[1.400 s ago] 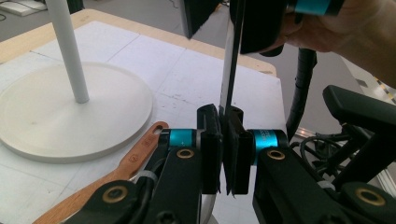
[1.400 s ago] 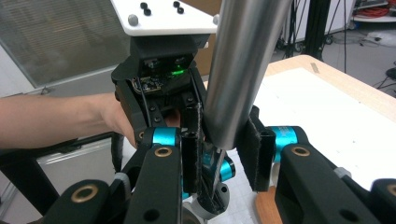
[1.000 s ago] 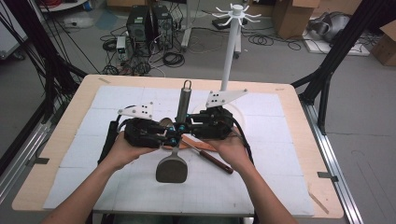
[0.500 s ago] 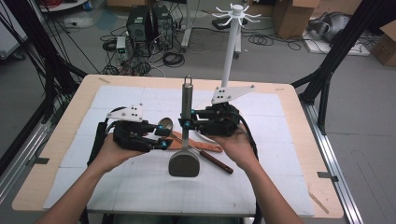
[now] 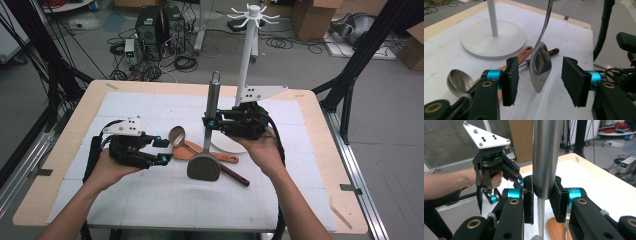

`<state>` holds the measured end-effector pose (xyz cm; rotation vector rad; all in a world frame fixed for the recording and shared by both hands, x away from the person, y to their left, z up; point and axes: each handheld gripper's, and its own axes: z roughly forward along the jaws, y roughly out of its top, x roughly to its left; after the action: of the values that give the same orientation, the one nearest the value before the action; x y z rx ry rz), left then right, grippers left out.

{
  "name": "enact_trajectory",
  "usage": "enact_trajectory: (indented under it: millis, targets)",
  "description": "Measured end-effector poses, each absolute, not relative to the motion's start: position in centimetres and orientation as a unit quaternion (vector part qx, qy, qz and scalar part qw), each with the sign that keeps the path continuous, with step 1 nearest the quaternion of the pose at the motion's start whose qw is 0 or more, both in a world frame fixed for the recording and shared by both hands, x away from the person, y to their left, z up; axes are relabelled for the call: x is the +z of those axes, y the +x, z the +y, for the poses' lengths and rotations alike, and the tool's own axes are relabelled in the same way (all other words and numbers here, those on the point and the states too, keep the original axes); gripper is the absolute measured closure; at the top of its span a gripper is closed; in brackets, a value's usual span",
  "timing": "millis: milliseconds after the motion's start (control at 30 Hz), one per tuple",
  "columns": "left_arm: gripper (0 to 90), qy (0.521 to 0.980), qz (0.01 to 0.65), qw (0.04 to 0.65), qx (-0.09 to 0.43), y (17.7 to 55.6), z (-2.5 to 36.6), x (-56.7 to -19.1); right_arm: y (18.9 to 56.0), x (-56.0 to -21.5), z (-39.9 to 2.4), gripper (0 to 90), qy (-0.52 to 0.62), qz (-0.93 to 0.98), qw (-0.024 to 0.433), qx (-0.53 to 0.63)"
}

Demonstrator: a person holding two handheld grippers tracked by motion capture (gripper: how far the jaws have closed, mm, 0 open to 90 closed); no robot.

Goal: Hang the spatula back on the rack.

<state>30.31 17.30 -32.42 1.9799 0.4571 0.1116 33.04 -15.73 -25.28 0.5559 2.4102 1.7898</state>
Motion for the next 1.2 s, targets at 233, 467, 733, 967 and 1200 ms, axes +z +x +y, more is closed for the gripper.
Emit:
enact_trajectory:
  millis: [233,467,733,967,1200]
  targets:
    - [42.5,0.828,0.199,0.522,0.053,30.0,17.9,-32.7,33.2,-24.9,-16.3,75.0,0.190,0.789,0.052,0.583]
    - [38.0,0.831,0.213,0.511,0.059,29.7,18.6,-33.6,33.5,-24.3,-16.9,75.0,0.196,0.786,0.062,0.583]
    - [33.7,0.828,0.231,0.506,0.069,29.5,19.3,-34.4,33.8,-23.9,-17.5,74.9,0.206,0.785,0.067,0.581]
    - [28.3,0.828,0.235,0.502,0.078,29.4,19.5,-34.6,34.1,-23.7,-17.8,75.0,0.211,0.783,0.072,0.580]
    - [26.3,0.830,0.241,0.496,0.087,29.3,19.7,-34.8,34.6,-23.2,-18.2,75.0,0.221,0.781,0.078,0.579]
